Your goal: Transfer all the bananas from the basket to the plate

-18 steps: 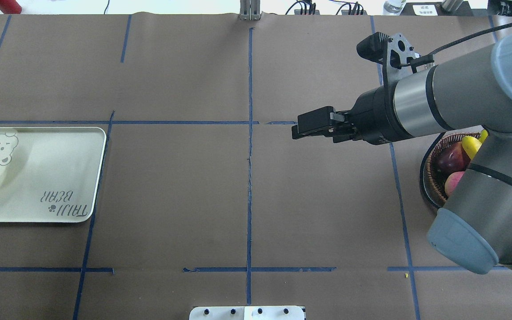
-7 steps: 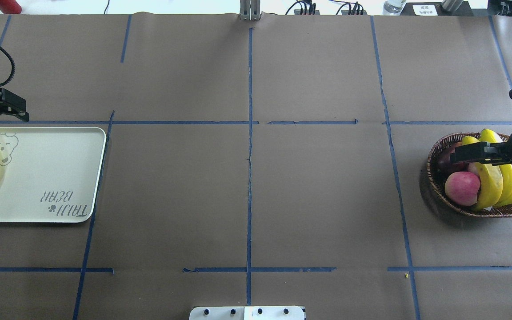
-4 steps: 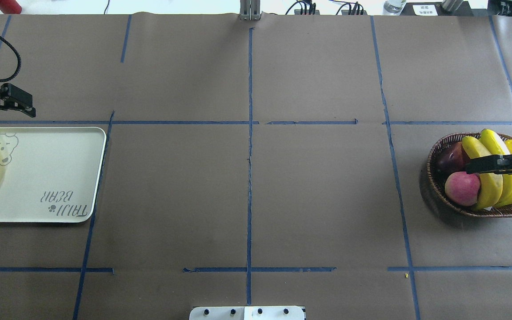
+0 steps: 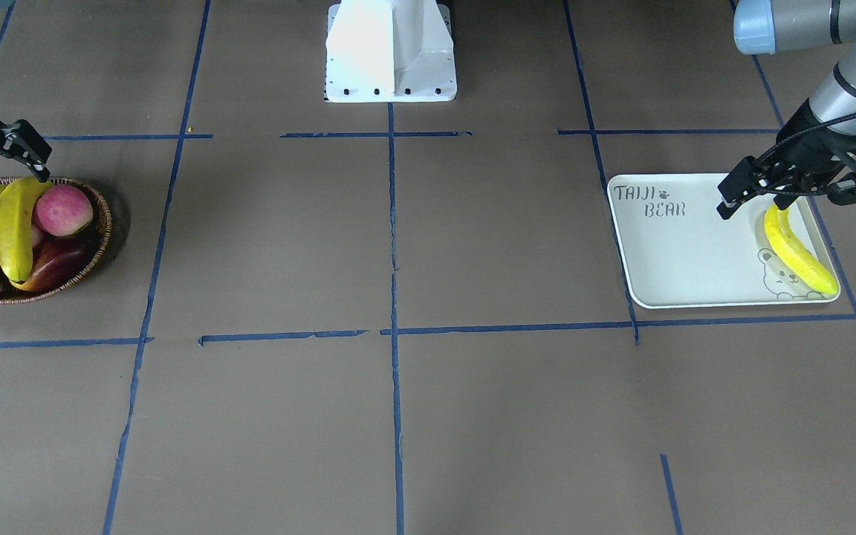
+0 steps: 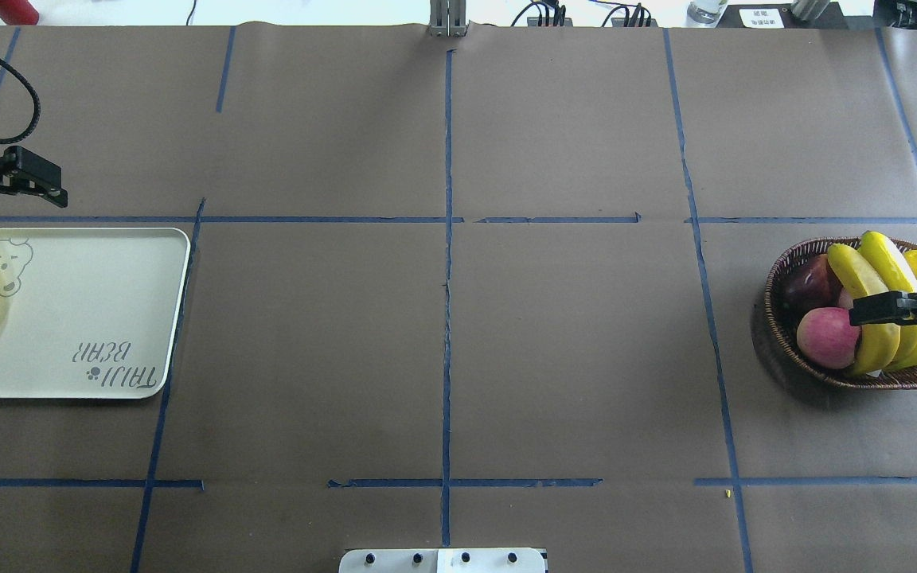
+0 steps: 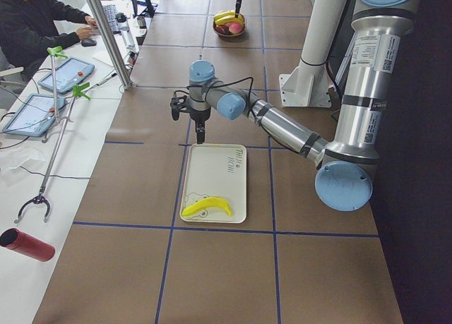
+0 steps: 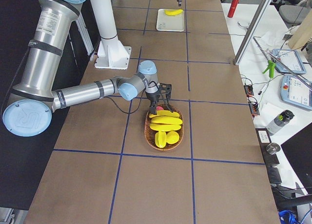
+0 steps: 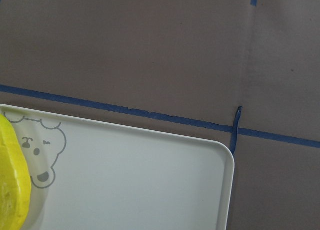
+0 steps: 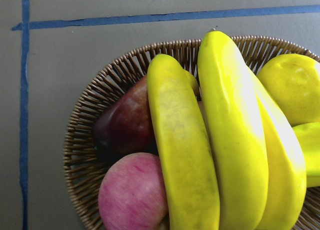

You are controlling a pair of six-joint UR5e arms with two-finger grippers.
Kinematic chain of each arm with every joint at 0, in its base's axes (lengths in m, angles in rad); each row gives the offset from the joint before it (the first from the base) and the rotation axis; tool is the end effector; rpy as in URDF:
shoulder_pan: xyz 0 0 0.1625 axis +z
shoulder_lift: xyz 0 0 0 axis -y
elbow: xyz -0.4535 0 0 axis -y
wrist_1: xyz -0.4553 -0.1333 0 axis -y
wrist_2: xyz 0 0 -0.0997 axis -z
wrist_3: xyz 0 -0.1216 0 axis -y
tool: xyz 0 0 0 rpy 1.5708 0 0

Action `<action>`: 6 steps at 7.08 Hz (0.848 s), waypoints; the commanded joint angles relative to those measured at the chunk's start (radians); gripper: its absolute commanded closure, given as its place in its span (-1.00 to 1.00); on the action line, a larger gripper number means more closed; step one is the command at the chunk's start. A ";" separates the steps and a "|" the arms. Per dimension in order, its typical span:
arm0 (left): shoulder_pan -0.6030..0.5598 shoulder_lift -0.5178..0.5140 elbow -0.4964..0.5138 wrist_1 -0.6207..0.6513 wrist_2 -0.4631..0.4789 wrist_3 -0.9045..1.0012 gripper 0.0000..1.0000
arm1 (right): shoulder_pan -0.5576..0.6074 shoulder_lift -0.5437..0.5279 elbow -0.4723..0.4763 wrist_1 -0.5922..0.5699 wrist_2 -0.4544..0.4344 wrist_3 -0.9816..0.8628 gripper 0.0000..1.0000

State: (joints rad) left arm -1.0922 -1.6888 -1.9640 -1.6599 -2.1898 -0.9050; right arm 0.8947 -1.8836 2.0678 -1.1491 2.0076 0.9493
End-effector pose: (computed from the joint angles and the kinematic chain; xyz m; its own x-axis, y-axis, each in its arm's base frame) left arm 0.2154 -0.5514 0.4155 0.6522 -0.1646 -0.7400 0.2151 0.9762 -0.0276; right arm -0.2195 -0.4044 0.5444 0.7419 0.0817 0.6655 -0.1526 0.9871 0.0489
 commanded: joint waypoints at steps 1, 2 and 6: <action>0.000 0.000 -0.004 0.000 0.001 0.000 -1.00 | -0.002 -0.002 -0.015 -0.001 0.000 0.002 -0.41; 0.000 0.000 -0.004 0.000 -0.001 0.000 -1.00 | -0.003 0.010 -0.027 -0.001 0.000 0.002 -0.33; 0.000 0.001 -0.003 0.000 0.001 0.000 -1.00 | -0.005 0.015 -0.058 0.000 0.002 0.000 -0.35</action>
State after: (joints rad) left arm -1.0922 -1.6876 -1.9672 -1.6597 -2.1890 -0.9051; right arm 0.8898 -1.8694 2.0125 -1.1491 2.0096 0.9496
